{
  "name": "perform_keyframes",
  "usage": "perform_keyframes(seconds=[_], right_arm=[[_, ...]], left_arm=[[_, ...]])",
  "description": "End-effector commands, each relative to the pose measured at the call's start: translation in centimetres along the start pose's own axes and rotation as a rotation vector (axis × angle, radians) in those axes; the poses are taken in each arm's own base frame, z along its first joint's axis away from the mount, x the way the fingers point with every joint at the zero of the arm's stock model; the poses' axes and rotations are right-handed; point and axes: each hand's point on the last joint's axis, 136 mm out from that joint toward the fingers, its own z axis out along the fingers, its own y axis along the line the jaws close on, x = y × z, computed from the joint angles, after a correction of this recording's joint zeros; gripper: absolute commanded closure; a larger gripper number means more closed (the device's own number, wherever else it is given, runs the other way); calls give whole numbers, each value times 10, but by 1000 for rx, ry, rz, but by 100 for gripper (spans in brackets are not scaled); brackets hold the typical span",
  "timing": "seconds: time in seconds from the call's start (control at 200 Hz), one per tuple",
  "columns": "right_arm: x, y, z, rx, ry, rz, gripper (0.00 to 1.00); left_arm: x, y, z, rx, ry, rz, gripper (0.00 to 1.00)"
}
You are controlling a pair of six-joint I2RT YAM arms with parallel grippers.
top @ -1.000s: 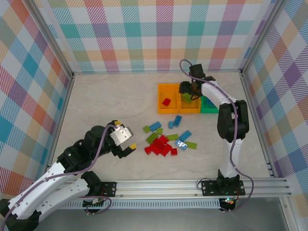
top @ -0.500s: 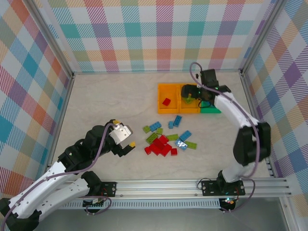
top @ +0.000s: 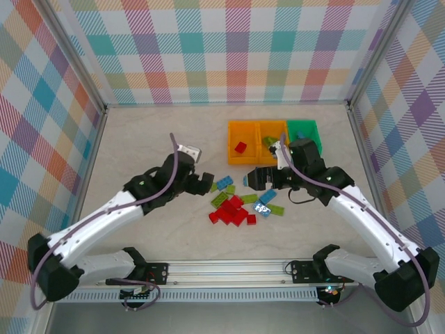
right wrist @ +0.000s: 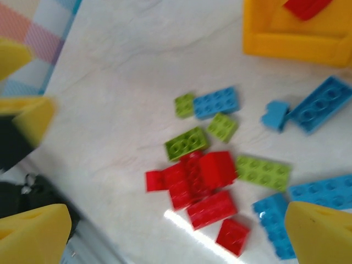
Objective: Sort the legos into containers by color
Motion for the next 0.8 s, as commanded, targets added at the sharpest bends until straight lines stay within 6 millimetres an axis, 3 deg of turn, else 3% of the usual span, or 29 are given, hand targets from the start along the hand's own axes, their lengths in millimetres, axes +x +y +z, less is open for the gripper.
perform_keyframes(seconds=[0.0, 0.135, 0.32, 0.42, 0.54, 0.67, 0.795], right_arm=[[32, 20, 0, -80, 133, 38, 0], [42, 12, -2, -4, 158, 53, 0], [49, 5, -10, 27, 127, 95, 0], [54, 2, -14, 42, 115, 120, 0], [61, -4, -18, 66, 117, 143, 0], [67, -10, -21, 95, 120, 158, 0], [69, -13, -19, 102, 124, 162, 0]], left_arm=[[0, -5, 29, -60, 52, -297, 1], [20, -27, 73, -77, 221, -354, 9], [17, -65, 119, 19, 296, -295, 16], [7, -86, 134, 92, 307, -275, 16], [9, -102, 154, 126, 348, -237, 20], [24, -103, 164, 121, 411, -184, 32], [42, -96, 161, 114, 430, -138, 32]])
